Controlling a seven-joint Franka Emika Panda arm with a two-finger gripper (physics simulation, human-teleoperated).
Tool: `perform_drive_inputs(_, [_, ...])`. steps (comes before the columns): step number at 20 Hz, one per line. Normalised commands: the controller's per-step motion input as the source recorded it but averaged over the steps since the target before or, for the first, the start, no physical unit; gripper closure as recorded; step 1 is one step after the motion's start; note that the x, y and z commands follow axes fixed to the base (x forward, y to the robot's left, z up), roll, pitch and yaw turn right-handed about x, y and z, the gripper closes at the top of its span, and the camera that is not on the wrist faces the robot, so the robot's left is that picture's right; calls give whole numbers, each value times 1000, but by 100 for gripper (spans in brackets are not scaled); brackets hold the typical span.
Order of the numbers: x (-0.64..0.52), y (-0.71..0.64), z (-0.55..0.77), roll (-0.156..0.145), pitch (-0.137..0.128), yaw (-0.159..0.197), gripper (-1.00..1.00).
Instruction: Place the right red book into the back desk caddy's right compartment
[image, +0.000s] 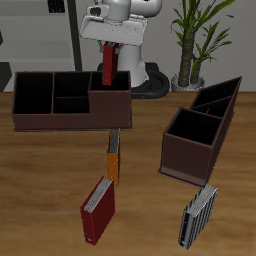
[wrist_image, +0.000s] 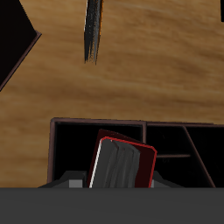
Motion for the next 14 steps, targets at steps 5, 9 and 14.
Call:
perform_drive_inputs(5, [53, 66, -344, 23, 52, 3, 100])
perform_drive_inputs(9, [-39, 146, -255, 26, 34, 0, 100])
perform_drive_inputs(14, [0, 107, -295, 22, 38, 14, 100])
